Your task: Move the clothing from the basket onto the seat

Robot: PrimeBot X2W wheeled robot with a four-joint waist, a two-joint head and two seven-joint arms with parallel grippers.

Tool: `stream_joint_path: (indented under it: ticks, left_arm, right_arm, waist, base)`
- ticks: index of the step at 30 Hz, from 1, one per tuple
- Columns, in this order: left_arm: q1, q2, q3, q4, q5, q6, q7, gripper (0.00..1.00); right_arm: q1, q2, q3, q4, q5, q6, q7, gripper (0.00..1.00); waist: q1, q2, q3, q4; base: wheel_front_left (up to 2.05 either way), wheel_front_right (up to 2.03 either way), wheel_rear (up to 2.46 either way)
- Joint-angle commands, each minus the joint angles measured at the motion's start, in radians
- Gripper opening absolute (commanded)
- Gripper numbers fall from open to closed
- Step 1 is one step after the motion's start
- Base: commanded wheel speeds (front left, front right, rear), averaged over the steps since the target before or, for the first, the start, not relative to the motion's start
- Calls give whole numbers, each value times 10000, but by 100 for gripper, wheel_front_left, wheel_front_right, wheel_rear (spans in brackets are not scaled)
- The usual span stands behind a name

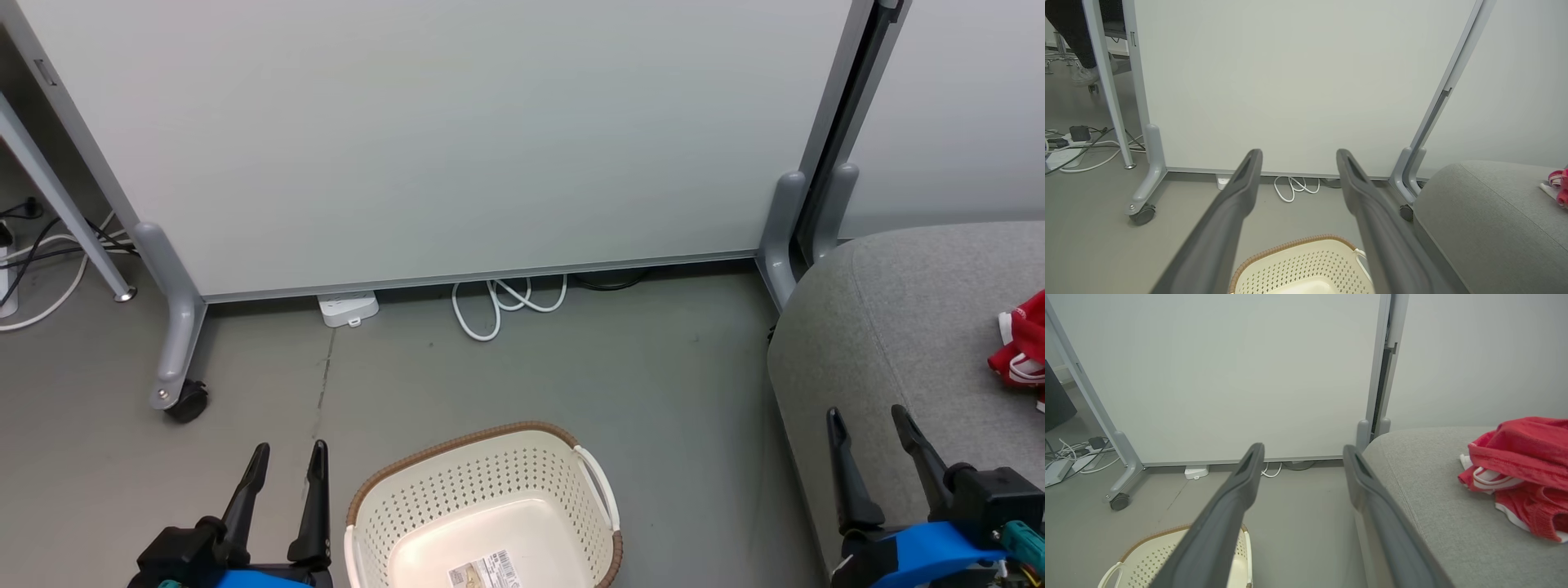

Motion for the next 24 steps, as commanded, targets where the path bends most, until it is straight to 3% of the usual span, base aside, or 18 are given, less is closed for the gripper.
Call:
stream_joint_path:
  ticks: [1,16,17,24]
  left_arm:
    - [59,6,44,38,95,-22,-30,100]
    - [138,-38,123,247,190,-48,-30,100]
    - [25,-83,59,255,162,-12,6,0]
    - [383,-213,25,865,98,-4,83,0]
  right_arm:
    - [138,58,29,-68,-62,-11,15,100]
    - [210,106,167,115,145,-11,-63,100]
    - [67,65,145,140,133,0,-30,0]
    - [200,84,138,861,243,0,66,0]
  waist:
    - [0,0,-1,25]
    - [0,0,-54,82]
    - [1,0,-53,83]
    - [1,0,-53,82]
  base:
    - [0,0,0]
    - [0,0,0]
    - [0,0,0]
    - [0,0,0]
